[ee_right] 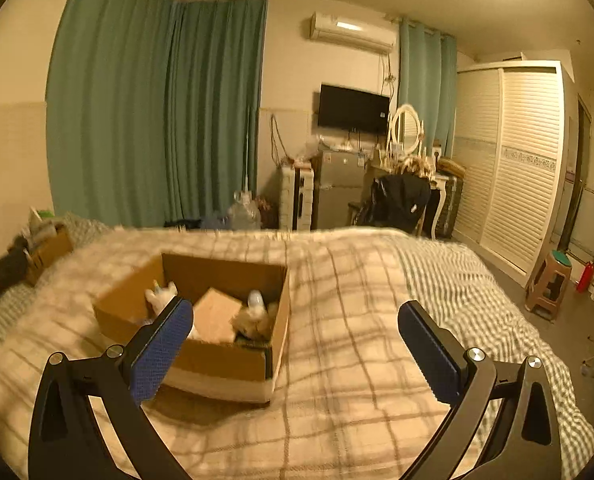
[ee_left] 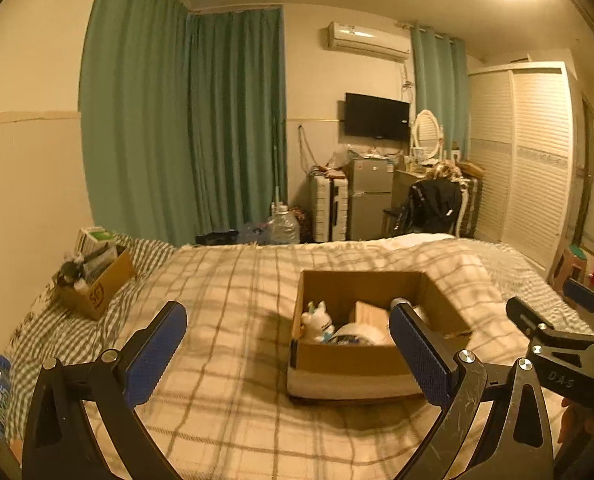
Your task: Organize objects
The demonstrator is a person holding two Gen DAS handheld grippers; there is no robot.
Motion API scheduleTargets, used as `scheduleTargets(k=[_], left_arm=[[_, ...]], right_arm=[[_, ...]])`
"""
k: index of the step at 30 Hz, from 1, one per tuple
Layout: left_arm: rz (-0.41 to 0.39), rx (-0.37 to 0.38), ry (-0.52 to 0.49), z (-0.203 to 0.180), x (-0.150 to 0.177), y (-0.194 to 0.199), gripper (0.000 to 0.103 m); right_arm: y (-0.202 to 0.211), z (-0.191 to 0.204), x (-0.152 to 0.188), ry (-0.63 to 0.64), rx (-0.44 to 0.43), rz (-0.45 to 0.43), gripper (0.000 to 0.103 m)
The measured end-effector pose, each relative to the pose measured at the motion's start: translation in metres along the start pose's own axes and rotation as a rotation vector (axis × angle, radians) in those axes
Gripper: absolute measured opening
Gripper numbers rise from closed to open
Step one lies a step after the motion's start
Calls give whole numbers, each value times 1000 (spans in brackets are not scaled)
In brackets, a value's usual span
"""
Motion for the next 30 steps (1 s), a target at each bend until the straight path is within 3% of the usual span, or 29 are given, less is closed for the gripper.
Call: scheduleTargets(k=[6,30], left_arm=[[19,37,14,0,12,-10,103],[47,35,11,-3,18,-14,103]], right_arm=[[-15,8,12,2,-26,34,103],[-9,7,10,-8,-21,25,103]])
Point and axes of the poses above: each gripper's, at about its wrist camera, not at the fingertips, and y roughly against the way its jaws point, z to its left, x to its underside, the point moved 7 cm from there along -y, roughly the way its jaws point, and after that the axes turned 7 degrees about z, right-handed, at the moved point
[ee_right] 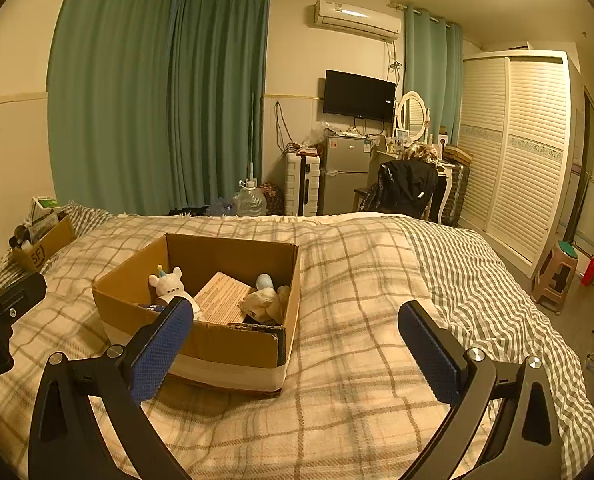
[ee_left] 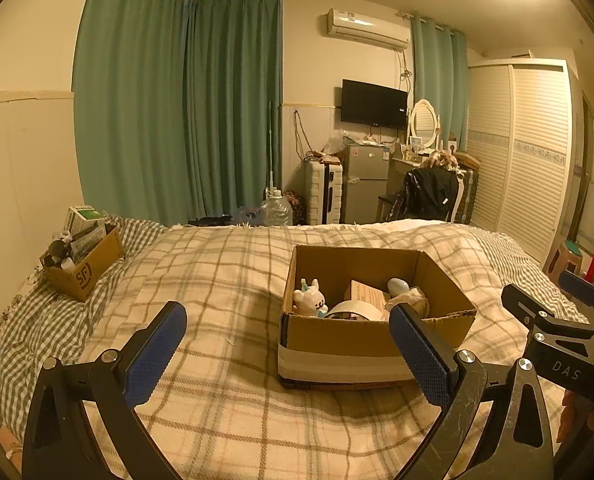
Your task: Organize objects
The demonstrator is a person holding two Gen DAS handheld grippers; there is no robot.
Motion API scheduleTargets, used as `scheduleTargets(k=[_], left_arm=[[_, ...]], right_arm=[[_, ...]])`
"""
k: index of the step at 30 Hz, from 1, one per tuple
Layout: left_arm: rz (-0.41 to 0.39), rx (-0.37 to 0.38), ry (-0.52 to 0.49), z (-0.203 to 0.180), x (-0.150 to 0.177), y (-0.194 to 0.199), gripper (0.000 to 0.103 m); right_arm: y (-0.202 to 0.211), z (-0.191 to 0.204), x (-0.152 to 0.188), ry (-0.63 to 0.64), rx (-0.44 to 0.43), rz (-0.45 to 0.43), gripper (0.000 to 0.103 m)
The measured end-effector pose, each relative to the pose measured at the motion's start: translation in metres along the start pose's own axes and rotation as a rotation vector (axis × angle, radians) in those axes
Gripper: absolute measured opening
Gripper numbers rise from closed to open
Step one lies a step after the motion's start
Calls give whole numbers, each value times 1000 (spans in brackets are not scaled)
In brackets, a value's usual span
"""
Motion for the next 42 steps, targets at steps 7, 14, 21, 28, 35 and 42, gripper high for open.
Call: scheduleTargets(k=[7,14,21,28,35,42], left_arm=[[2,-3,-2,0,1,0,103],[2,-6,-8,-2,2,0,103],[-3,-11,-11,-2,1,2,103],[0,-12,-16,-3,1,2,103],[2,-16,-13,-1,2,1,103],[6,-12,-13,0,3,0,103]], right_arm=[[-2,1,1,3,0,6,103],[-2,1,2,0,3,8,103],[-2,1,2,0,3,9,103],[-2,1,2,0,3,9,103],[-2,1,2,1,3,10,103],[-3,3,4,1,1,13,103]])
Point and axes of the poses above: each gripper's, at about its wrist camera, not at the fingertips, and y roughly against the way its jaws point, z to its left, x to its underside, the point moved 7 cm from there along -y, roughly the way its jaws point, and after that the axes turned 7 degrees about z, right-handed, at the moved point
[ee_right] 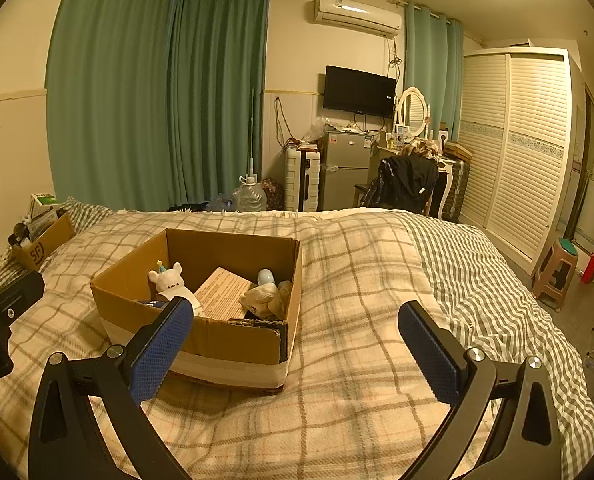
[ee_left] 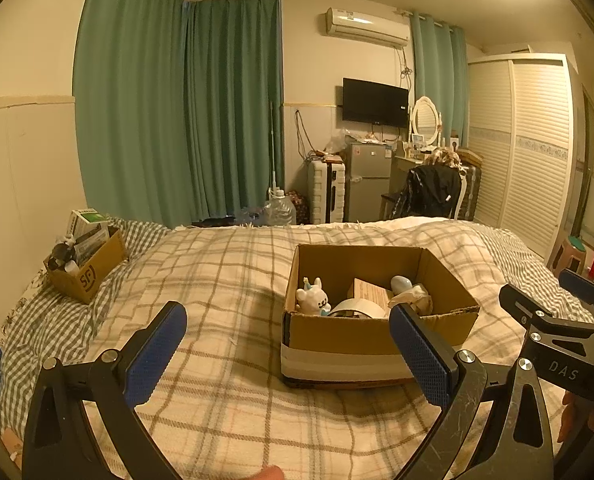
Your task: Organize objects
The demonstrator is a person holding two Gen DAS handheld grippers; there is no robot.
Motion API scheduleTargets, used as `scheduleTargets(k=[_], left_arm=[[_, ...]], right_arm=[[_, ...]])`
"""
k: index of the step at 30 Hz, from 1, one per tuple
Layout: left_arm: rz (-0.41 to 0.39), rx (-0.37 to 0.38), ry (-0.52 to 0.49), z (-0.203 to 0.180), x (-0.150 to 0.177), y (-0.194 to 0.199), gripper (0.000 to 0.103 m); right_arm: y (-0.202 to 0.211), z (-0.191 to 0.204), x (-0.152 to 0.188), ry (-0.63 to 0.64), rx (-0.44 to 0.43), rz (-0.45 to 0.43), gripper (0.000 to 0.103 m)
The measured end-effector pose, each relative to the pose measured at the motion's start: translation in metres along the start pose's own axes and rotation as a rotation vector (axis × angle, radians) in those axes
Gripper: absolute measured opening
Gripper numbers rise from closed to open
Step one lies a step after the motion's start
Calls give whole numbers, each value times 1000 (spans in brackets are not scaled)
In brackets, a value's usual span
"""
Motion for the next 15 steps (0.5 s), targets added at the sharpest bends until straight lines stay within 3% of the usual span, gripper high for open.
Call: scheduleTargets(k=[15], left_arm=[[9,1,-3,0,0,-1,103]], right_arm=[[-1,1,0,-2,0,1,103]])
Point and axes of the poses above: each gripper's, at about its wrist camera, not at the fingertips, and y roughly against the way its jaws point, z to its left, x to its underside, the point moved 7 cm from there along -y, roughly the way its jaws point, and after that the axes turned 7 degrees about z, right-handed, at the moved point
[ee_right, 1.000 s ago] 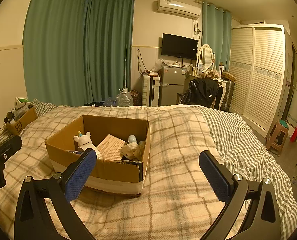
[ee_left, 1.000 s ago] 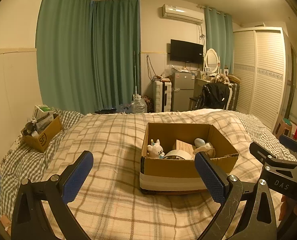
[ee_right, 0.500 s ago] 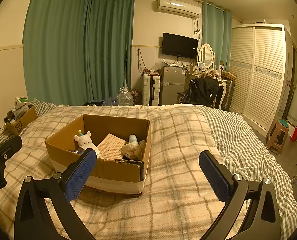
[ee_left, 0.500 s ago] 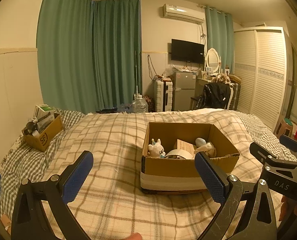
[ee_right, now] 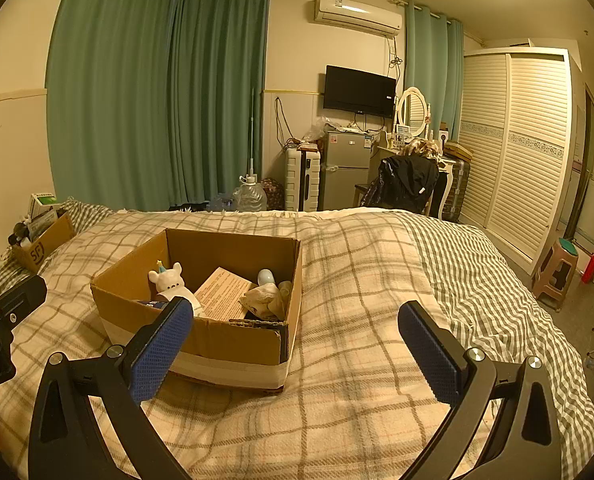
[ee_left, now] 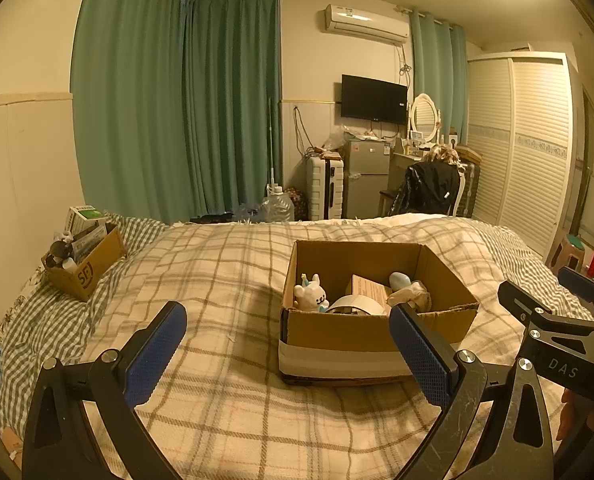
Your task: Organize objects
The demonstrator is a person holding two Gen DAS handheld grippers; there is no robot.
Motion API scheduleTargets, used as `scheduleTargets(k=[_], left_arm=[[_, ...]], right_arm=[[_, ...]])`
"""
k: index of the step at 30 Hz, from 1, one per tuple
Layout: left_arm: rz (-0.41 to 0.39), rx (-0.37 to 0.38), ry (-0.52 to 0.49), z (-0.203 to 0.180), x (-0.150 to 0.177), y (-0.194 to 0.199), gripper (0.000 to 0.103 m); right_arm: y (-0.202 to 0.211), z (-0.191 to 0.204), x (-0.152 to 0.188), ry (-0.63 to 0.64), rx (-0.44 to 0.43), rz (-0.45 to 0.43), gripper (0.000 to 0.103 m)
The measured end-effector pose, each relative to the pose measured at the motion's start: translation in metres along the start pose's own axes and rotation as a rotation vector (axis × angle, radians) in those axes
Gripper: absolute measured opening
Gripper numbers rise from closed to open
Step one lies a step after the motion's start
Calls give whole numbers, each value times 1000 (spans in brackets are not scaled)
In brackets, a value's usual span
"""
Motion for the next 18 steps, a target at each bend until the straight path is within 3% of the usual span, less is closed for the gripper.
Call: scheduleTargets(k=[18], left_arm=[[0,-6,-9,-1,-1,0,103]], right_arm=[[-1,1,2,1,1,3,103]])
Point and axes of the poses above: each gripper's, at about its wrist camera, not at the fingertips, and y roughly against the way its jaws point, z to its left, x to its underside, the point moved 7 cm from there along -y, roughly the way its jaws point, and after that the axes turned 7 degrees about z, right-handed, at the moved point
